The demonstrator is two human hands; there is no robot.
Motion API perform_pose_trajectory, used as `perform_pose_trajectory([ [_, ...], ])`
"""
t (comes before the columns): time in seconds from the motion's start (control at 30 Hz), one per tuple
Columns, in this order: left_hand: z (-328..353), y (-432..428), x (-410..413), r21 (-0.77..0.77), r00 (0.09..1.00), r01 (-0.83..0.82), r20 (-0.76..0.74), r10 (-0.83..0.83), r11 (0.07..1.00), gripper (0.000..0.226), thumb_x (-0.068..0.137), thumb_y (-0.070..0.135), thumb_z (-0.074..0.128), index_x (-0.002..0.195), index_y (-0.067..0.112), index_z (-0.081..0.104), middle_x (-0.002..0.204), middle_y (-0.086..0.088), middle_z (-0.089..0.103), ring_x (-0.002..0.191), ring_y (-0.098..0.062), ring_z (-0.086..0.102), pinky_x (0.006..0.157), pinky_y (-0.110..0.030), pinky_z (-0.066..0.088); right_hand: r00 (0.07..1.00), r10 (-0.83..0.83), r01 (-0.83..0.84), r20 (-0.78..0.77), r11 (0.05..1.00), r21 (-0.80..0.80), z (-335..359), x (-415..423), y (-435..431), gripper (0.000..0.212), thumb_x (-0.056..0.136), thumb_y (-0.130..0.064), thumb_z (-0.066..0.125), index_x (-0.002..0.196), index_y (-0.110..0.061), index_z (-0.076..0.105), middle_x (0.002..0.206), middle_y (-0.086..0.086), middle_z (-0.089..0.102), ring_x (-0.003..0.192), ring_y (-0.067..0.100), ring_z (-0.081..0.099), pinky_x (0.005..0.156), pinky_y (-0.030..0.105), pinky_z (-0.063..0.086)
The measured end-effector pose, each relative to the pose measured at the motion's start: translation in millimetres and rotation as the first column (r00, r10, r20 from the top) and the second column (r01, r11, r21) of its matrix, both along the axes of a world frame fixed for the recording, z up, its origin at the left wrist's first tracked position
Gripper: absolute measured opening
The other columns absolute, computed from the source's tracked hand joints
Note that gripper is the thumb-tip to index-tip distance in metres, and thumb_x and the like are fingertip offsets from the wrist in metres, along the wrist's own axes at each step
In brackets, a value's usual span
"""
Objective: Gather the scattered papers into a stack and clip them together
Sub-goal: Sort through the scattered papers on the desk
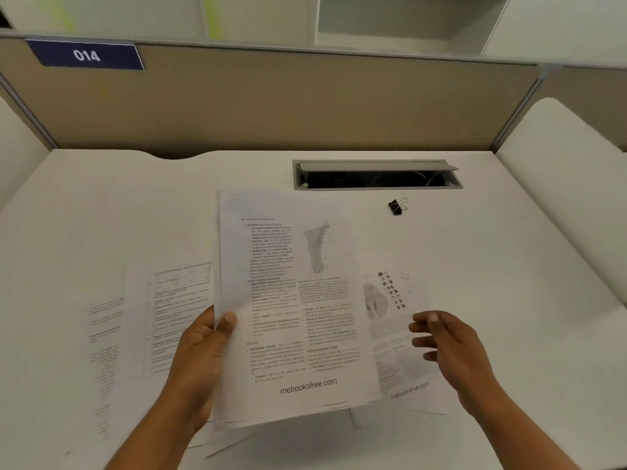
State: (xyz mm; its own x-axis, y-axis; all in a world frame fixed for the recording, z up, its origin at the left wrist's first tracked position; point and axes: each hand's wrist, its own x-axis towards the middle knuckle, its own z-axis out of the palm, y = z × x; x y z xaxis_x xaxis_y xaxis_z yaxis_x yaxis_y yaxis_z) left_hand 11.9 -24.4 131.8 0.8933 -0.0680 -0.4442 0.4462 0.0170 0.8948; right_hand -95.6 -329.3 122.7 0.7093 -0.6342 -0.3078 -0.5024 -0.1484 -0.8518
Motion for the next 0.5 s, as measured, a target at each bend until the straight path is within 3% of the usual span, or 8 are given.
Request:
perform_pose_trajectory([
  [0.13, -3.5, 5.7, 1.7, -0.016, 1.000, -0.011, 0.007, 0.011, 1.000, 0.023, 0.103, 0.022, 0.052, 0.108, 0.034, 0.070, 0.098, 0.014, 0.080, 0.093, -0.017, 0.075, 0.073, -0.037, 0.059, 0.964, 0.024, -0.104, -0.264, 0.950, -0.295, -20.3, -12.6, -19.7, 0.016, 0.101, -0.028, 0.051, 0.105, -0.021, 0.066, 0.110, 0.001, 0.072, 0.092, 0.018, 0.067, 0.083, 0.038, 0.053],
  [0.23, -5.6, 8.8, 3.4, -0.012, 1.000, -0.007, 0.002, 0.007, 1.000, 0.023, 0.103, 0.022, 0.051, 0.106, 0.035, 0.070, 0.095, 0.015, 0.080, 0.093, -0.019, 0.074, 0.071, -0.039, 0.059, 0.879, -0.007, -0.221, -0.478, 0.881, -0.419, -29.3, -19.2, -21.3, 0.046, 0.092, -0.043, 0.063, 0.129, -0.016, 0.060, 0.127, 0.003, 0.065, 0.112, 0.024, 0.064, 0.090, 0.036, 0.049],
  [0.37, -9.8, 12.7, 6.4, -0.004, 1.000, -0.007, -0.009, 0.007, 1.000, 0.023, 0.103, 0.023, 0.052, 0.109, 0.035, 0.070, 0.098, 0.013, 0.080, 0.096, -0.022, 0.074, 0.072, -0.040, 0.059, 0.761, -0.031, -0.305, -0.648, 0.864, -0.400, -34.0, -24.8, -16.4, 0.081, 0.079, -0.063, 0.068, 0.137, -0.011, 0.049, 0.134, 0.009, 0.055, 0.118, 0.030, 0.059, 0.090, 0.040, 0.050],
  [0.5, -13.0, 16.2, 8.7, -0.002, 1.000, -0.003, -0.011, 0.003, 1.000, 0.023, 0.102, 0.023, 0.053, 0.116, 0.033, 0.069, 0.109, 0.009, 0.077, 0.102, -0.024, 0.072, 0.077, -0.042, 0.059, 0.634, -0.009, -0.436, -0.774, 0.821, -0.367, -41.1, -30.7, -10.3, 0.086, 0.069, -0.071, 0.070, 0.127, -0.013, 0.045, 0.124, 0.006, 0.048, 0.112, 0.028, 0.057, 0.084, 0.040, 0.053],
])
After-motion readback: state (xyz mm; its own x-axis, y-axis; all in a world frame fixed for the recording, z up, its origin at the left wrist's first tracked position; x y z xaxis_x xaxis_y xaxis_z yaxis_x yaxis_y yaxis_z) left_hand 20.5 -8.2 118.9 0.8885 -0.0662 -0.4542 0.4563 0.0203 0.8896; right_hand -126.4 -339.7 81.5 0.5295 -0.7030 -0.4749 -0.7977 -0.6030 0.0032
